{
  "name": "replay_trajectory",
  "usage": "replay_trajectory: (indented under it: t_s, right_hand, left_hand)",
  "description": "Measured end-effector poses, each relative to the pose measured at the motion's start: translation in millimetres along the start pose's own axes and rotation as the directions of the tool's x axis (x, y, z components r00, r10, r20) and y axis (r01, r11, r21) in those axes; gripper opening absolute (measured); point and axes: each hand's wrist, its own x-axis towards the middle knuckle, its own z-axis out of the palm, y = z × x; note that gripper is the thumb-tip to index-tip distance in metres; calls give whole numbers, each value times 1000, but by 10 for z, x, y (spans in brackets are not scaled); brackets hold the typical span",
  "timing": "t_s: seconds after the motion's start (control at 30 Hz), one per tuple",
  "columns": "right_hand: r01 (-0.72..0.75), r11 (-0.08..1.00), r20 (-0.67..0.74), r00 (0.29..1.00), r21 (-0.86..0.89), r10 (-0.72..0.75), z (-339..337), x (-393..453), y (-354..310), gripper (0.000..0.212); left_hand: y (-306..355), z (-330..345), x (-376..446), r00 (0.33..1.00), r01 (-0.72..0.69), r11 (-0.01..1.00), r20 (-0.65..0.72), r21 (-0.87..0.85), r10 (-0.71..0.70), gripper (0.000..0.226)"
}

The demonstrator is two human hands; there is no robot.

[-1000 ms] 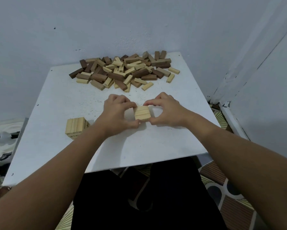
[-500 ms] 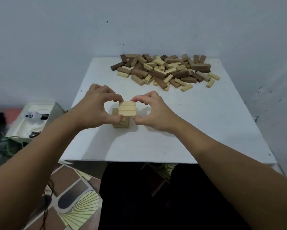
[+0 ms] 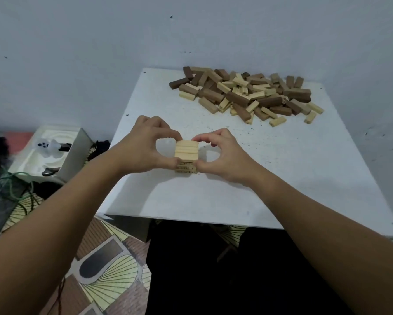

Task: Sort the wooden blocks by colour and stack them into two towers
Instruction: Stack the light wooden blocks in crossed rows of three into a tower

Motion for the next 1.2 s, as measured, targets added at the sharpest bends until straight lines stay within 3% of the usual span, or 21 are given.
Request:
replay_trajectory:
  t_s: [0.7, 1.0, 1.2]
  right_hand:
    - [-10, 1000, 20, 1000, 7, 10, 14, 18, -3, 53]
    - [-18, 1000, 29, 999, 20, 17, 34, 29, 37, 54]
    - [-23, 1000, 39, 999, 19, 22, 31, 25, 36, 53]
  left_hand:
    - [-51, 12, -1, 999, 46, 999, 13, -27, -45, 71]
    - [-59, 27, -4, 995, 99, 992, 30, -77, -96, 60]
    - [-177, 5, -40, 977, 201, 941, 120, -271, -174, 76]
